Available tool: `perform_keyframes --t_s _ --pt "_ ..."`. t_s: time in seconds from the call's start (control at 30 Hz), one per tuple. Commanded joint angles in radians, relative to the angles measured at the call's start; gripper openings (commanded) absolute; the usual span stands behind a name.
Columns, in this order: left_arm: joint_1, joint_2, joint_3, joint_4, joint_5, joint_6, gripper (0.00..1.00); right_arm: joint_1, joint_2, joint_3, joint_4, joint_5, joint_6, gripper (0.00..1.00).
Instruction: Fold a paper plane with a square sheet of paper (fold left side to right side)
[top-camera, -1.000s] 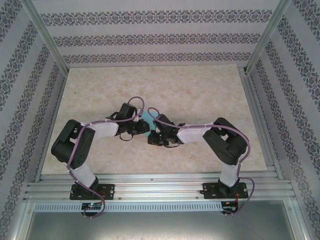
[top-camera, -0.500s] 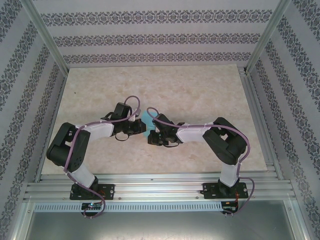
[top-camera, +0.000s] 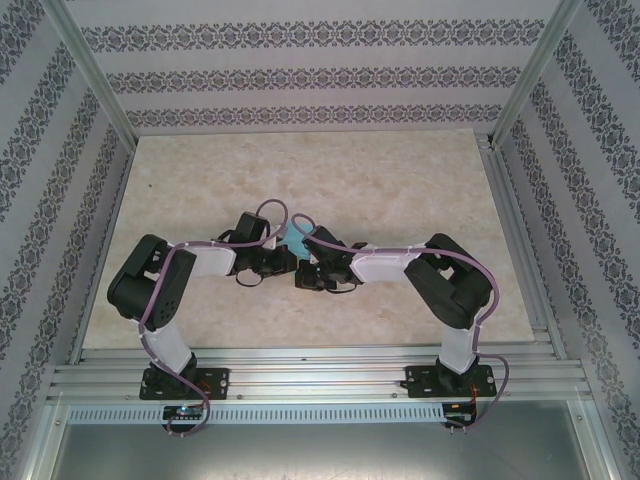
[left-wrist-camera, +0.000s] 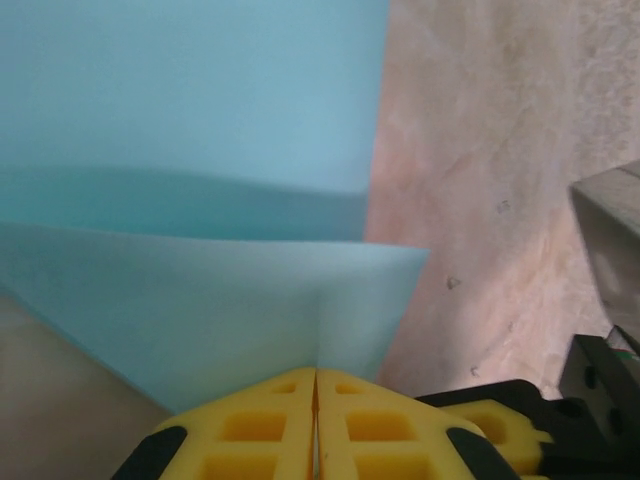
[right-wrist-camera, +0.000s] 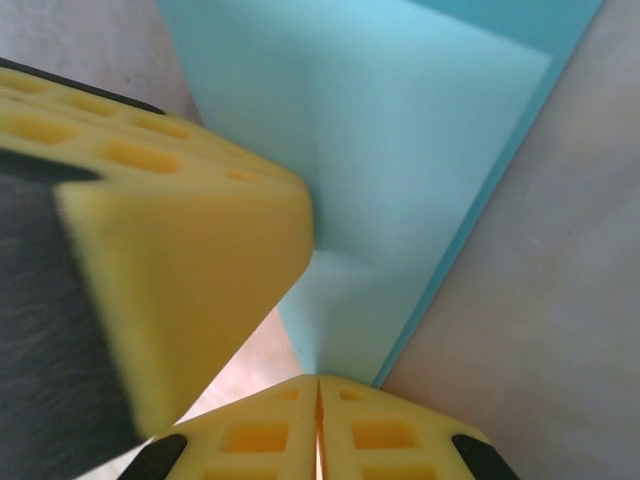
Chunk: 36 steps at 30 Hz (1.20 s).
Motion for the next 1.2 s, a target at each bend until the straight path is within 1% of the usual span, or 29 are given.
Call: perform_keyframes --t_s 0.0,0.17,0.3,0.47,0.7,1.17 --pt "-0.008 0.024 0.009 0.010 -0.054 0.033 0.09 0.021 0.074 -0.027 -0.166 0.081 -0.031 0.09" --pt "-0.006 0.034 0.052 -0.068 -0.140 0.099 0.10 0.029 0.089 -0.007 -0.203 0.100 -0.042 0.09" --pt "-0.002 0.037 0.088 -0.128 -0.186 0.141 0.11 0.037 0.102 0.007 -0.226 0.110 -0.050 0.09" --pt "0.017 0.049 0.107 -0.143 -0.202 0.157 0.12 0.041 0.112 0.020 -0.246 0.112 -0.056 0.09" --pt "0.041 0.081 0.128 -0.147 -0.201 0.176 0.12 0.041 0.115 0.021 -0.255 0.112 -0.058 0.09" --pt "0.087 0.099 0.154 -0.149 -0.194 0.198 0.14 0.043 0.118 0.023 -0.269 0.114 -0.062 0.09"
